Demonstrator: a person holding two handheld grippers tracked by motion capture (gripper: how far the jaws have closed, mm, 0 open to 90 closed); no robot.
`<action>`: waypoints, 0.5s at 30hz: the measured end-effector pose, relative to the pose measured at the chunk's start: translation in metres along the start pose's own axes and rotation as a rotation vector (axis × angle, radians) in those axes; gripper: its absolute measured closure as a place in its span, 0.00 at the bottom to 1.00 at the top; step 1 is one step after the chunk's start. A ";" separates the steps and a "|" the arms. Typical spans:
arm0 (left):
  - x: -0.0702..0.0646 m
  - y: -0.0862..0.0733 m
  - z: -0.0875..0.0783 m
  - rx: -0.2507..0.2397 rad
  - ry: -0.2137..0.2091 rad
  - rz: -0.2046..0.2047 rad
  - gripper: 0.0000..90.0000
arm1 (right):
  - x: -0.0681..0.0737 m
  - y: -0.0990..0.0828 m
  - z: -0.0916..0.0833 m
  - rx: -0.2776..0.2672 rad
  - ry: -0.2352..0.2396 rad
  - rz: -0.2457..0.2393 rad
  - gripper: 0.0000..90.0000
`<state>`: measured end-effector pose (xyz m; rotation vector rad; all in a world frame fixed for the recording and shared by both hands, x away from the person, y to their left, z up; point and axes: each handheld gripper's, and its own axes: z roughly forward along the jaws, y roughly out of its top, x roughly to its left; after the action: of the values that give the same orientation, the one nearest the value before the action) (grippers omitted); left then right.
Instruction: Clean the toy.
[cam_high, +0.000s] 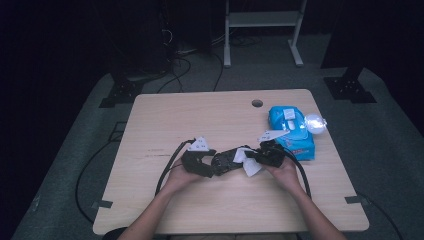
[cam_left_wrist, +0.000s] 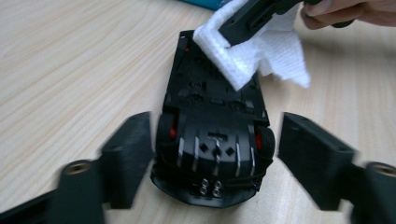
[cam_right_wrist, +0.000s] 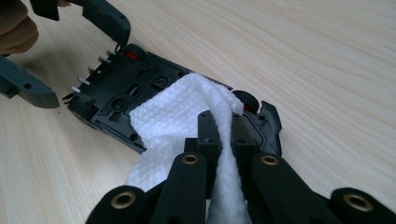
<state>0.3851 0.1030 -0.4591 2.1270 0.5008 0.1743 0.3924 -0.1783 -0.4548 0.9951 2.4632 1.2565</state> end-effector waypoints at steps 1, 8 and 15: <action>-0.001 0.000 0.002 0.008 0.005 0.008 0.22 | 0.000 0.000 0.000 0.002 0.003 0.000 0.96; -0.003 -0.002 0.017 0.062 0.038 0.041 0.16 | 0.002 -0.004 0.001 0.003 0.010 0.014 0.96; -0.002 -0.004 0.019 0.092 0.064 0.056 0.19 | 0.009 -0.003 0.004 -0.001 0.039 0.009 0.96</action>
<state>0.3881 0.0897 -0.4729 2.2324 0.4952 0.2554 0.3857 -0.1710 -0.4588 0.9921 2.4901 1.2917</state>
